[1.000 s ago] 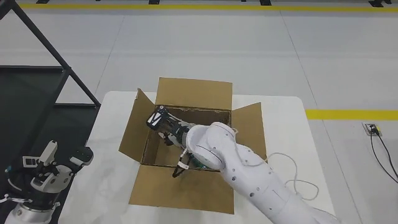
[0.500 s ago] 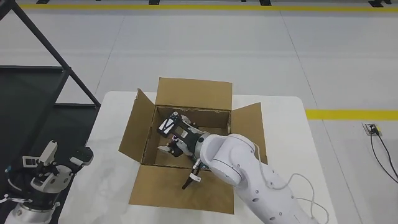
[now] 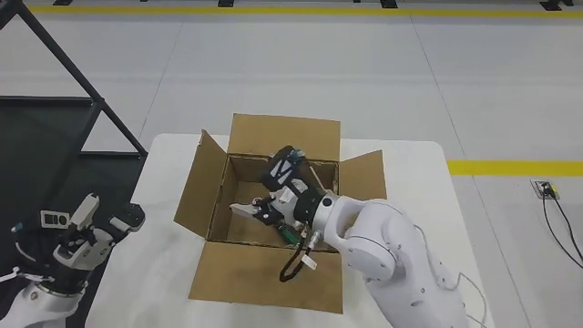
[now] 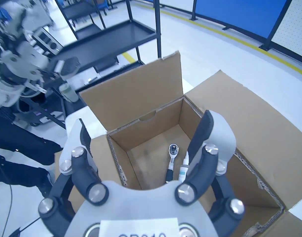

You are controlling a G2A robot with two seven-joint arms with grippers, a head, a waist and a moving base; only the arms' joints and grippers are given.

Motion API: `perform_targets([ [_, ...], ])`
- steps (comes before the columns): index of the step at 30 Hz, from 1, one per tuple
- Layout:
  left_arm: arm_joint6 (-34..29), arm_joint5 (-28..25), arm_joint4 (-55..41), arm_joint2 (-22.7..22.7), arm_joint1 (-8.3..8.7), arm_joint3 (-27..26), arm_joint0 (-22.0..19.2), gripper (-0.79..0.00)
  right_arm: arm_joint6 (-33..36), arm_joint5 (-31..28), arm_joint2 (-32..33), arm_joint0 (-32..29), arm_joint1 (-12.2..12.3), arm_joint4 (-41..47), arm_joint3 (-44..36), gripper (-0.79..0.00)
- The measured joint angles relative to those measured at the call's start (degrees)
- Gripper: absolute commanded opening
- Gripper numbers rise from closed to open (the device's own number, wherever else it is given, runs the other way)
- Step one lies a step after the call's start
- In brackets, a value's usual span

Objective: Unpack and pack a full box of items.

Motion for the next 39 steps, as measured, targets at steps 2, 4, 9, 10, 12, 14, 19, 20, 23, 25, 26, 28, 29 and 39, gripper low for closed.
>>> perform_targets([
  [2,-1.3,1.6,1.5,1.2,0.30,0.9,-2.2,0.000,-0.5,-1.6,3.3,-2.9,0.6,3.5,-3.0,0.000],
  [4,-2.6,3.0,3.1,2.3,0.59,1.8,-4.1,0.000,-1.2,-2.0,6.5,-5.7,1.1,6.6,-5.3,0.000],
  [9,-5.0,4.9,7.3,5.8,1.15,4.4,-8.7,0.000,-4.3,-0.8,15.9,-13.9,2.2,16.3,-10.4,0.000],
  [10,-5.6,5.2,7.7,6.4,1.23,4.7,-9.2,0.000,-4.4,-1.9,17.5,-15.3,2.4,18.6,-10.8,0.000],
  [12,-6.9,5.7,8.3,7.4,1.41,4.9,-10.1,0.000,-4.4,-3.2,20.2,-17.1,2.7,22.4,-11.2,0.000],
  [14,-9.2,6.5,9.9,8.3,1.68,4.8,-10.5,0.000,-4.3,-3.1,19.8,-16.8,2.7,22.0,-11.1,0.000],
  [19,-9.8,6.4,10.6,8.3,1.77,4.7,-10.5,0.000,-4.3,-3.0,19.6,-16.7,2.7,21.5,-11.1,0.000],
  [20,-9.8,6.4,10.6,8.3,1.77,4.7,-10.5,0.000,-4.3,-3.1,19.6,-16.8,2.7,21.5,-11.1,0.000],
  [23,-9.8,6.4,10.6,8.3,1.77,4.7,-10.5,0.000,-4.5,-2.9,19.6,-16.8,2.7,21.5,-11.1,0.000],
  [25,-9.8,6.4,10.6,8.3,1.77,4.7,-10.5,0.000,-5.4,-1.9,20.0,-17.1,2.7,21.8,-11.2,0.000],
  [26,-9.8,6.4,10.6,8.3,1.77,4.7,-10.5,0.000,-5.9,-0.7,20.6,-17.3,2.8,23.0,-11.3,0.000],
  [28,-9.8,6.4,10.6,8.3,1.77,4.7,-10.5,0.000,-6.1,1.3,22.3,-17.3,2.9,25.9,-11.4,0.000],
  [29,-9.4,6.6,10.7,8.6,1.75,4.5,-10.4,0.000,-5.9,2.6,23.9,-17.4,3.1,27.3,-11.4,0.000],
  [39,-8.2,10.1,14.6,15.1,2.02,3.2,-14.0,0.000,2.7,12.3,36.4,-20.4,5.0,37.1,-8.3,0.000],
])
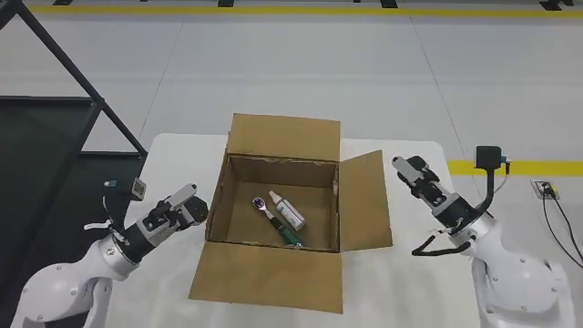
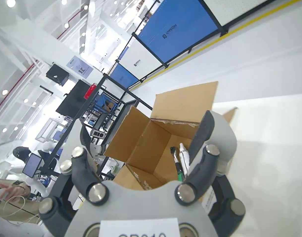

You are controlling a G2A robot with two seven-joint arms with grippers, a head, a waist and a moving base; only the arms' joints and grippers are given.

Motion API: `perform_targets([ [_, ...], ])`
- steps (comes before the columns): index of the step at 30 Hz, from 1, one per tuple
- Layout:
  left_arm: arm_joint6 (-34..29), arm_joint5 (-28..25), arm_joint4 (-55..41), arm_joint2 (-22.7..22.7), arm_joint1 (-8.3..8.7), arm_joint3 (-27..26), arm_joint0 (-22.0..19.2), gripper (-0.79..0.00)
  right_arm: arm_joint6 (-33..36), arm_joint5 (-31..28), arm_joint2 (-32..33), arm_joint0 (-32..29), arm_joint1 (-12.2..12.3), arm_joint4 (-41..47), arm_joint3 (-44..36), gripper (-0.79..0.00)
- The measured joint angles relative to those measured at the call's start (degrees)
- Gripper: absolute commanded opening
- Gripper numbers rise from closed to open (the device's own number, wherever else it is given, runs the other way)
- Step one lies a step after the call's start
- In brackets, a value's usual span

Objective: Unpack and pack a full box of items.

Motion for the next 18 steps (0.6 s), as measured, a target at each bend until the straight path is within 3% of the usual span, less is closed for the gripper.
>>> perform_targets([
  [5,-0.4,2.2,2.9,3.4,0.22,1.3,-2.8,0.000,4.4,3.3,0.9,0.2,0.9,-0.2,4.2,0.000],
  [10,-1.1,4.0,5.6,5.8,0.46,2.5,-4.6,0.000,5.5,5.4,-3.4,1.9,1.2,-8.4,6.6,0.000],
  [18,-0.3,6.3,7.3,8.7,0.64,3.9,-6.8,0.000,10.1,0.2,-8.5,5.4,1.4,2.8,9.2,0.000],
])
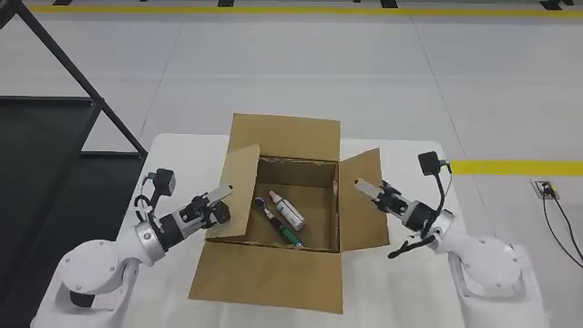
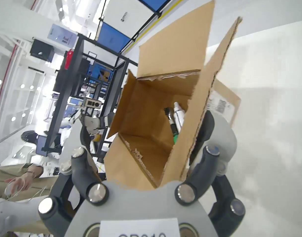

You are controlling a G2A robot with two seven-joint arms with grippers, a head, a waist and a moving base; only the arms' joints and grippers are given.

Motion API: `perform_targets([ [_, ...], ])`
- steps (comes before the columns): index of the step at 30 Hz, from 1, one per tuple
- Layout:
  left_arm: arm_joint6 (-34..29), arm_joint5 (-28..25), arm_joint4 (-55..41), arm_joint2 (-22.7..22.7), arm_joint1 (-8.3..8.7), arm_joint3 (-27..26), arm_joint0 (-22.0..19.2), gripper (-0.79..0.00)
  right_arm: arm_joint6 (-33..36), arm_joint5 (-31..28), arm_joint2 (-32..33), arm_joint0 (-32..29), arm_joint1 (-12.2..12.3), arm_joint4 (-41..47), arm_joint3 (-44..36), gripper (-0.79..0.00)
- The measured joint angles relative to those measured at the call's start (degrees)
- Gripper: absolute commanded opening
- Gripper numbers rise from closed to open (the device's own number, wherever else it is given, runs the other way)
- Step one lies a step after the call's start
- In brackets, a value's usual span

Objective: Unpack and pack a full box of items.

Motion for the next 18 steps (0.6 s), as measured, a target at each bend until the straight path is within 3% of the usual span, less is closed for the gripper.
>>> perform_targets([
  [8,0.5,0.8,0.3,2.4,0.09,0.8,-2.0,0.000,3.4,-2.5,-8.3,4.3,-0.3,6.6,2.2,0.000],
  [18,1.4,1.6,0.0,4.3,0.21,1.6,-3.2,0.000,-0.6,-3.4,-17.8,10.0,-1.2,7.8,9.4,0.000],
])
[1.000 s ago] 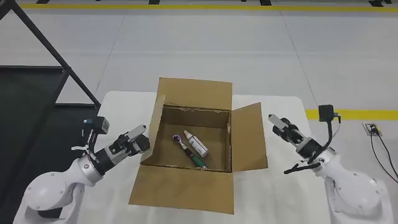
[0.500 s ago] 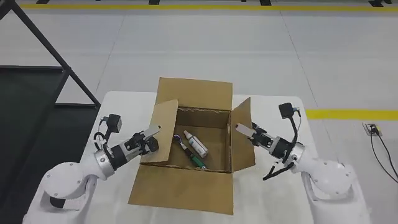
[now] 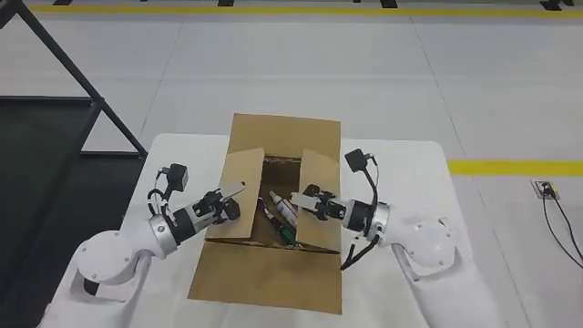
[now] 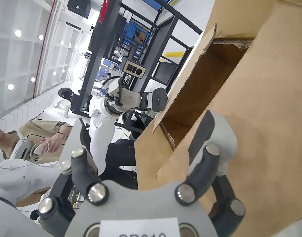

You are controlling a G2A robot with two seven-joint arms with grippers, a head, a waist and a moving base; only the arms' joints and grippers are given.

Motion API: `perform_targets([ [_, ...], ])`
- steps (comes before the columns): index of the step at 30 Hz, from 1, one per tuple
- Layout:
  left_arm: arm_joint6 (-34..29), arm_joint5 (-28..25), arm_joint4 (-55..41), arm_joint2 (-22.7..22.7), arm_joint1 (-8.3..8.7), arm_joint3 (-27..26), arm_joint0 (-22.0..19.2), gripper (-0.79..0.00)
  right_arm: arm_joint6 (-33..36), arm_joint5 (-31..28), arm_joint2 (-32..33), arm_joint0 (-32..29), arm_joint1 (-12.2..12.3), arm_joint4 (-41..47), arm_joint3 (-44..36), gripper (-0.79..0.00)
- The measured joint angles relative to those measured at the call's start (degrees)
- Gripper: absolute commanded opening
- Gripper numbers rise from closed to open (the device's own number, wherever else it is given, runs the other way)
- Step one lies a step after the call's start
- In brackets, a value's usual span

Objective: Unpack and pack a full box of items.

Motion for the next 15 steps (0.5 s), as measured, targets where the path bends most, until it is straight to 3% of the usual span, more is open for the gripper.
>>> perform_targets([
  [15,4.1,1.1,-0.7,2.6,-0.08,1.4,-0.6,0.000,-2.9,0.7,-4.7,2.8,0.0,-3.8,6.3,0.000],
])
